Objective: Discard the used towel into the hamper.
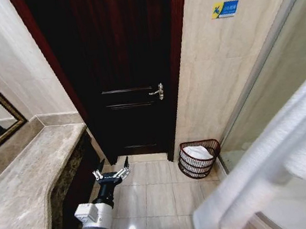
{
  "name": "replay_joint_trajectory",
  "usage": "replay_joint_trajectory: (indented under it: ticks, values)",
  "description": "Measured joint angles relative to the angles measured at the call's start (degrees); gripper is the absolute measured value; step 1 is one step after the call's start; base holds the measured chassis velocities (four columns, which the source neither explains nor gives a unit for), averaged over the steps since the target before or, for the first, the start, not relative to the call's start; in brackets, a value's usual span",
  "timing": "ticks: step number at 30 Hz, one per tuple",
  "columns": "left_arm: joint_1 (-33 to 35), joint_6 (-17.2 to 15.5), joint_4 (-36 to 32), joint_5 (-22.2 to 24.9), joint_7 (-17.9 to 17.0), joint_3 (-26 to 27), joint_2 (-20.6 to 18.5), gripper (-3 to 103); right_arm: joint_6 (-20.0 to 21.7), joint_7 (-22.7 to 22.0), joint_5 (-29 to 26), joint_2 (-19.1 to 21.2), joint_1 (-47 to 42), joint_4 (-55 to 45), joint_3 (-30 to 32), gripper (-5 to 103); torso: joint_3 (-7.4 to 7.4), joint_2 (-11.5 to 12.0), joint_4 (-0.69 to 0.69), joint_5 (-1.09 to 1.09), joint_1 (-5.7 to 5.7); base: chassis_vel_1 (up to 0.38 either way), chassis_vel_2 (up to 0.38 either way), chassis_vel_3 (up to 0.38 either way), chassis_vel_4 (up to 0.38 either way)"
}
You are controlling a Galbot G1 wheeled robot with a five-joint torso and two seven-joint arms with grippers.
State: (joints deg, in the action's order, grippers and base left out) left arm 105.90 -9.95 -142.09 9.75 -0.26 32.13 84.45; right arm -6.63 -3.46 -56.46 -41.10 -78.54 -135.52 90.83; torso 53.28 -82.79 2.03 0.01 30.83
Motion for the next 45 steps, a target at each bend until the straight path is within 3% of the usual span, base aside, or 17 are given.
replay_joint_trajectory:
  ticks: [17,31,45]
  values:
    - [0.0,0.0,0.0,0.0,0.0,0.0,0.0,100,0.0,-1.1,-1.0,0.9,-0.1,0.4,0.9,2,0.00,0.0,-0.01,0.00,0.02,-0.083,0.086,0.082,-0.078]
    - [0.0,0.0,0.0,0.0,0.0,0.0,0.0,100,-1.6,-0.9,0.8,5.9,7.5,5.9,-4.5,2,0.00,0.0,-0.01,0.00,-0.01,0.000,0.000,0.000,0.000]
    - [0.0,0.0,0.0,0.0,0.0,0.0,0.0,100,1.3,-1.4,0.9,9.2,15.1,8.5,-9.1,2,0.00,0.0,-0.01,-0.01,0.00,0.000,0.000,0.000,0.000]
